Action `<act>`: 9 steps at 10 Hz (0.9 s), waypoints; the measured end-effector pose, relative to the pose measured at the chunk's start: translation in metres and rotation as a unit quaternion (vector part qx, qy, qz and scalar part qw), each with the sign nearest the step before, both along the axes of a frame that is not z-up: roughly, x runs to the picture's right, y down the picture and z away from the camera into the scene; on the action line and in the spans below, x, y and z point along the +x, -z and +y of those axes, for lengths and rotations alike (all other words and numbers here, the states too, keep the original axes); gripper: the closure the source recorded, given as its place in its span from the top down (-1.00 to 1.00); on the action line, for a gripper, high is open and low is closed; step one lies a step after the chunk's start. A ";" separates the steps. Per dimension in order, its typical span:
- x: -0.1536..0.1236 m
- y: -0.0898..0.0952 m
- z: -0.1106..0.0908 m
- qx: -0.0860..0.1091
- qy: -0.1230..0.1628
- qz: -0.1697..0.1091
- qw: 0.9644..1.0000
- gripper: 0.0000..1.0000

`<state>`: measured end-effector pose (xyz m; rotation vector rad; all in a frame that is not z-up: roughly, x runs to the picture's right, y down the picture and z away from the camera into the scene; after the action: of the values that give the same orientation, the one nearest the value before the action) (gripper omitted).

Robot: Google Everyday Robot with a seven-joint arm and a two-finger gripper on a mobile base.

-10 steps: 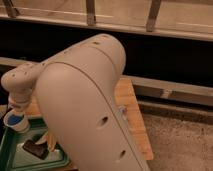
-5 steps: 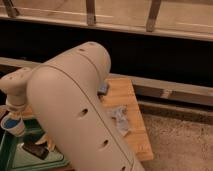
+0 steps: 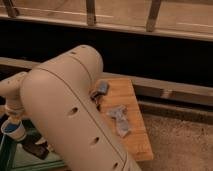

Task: Stack cups into tray

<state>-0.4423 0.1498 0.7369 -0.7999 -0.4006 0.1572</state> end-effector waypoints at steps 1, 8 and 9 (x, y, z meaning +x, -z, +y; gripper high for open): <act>-0.002 -0.001 0.001 -0.001 -0.001 0.002 1.000 -0.37; 0.008 -0.009 -0.005 -0.007 -0.015 0.019 1.000 0.50; 0.010 -0.009 -0.006 -0.009 -0.019 0.020 1.000 0.50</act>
<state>-0.4325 0.1436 0.7461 -0.8058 -0.3779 0.2121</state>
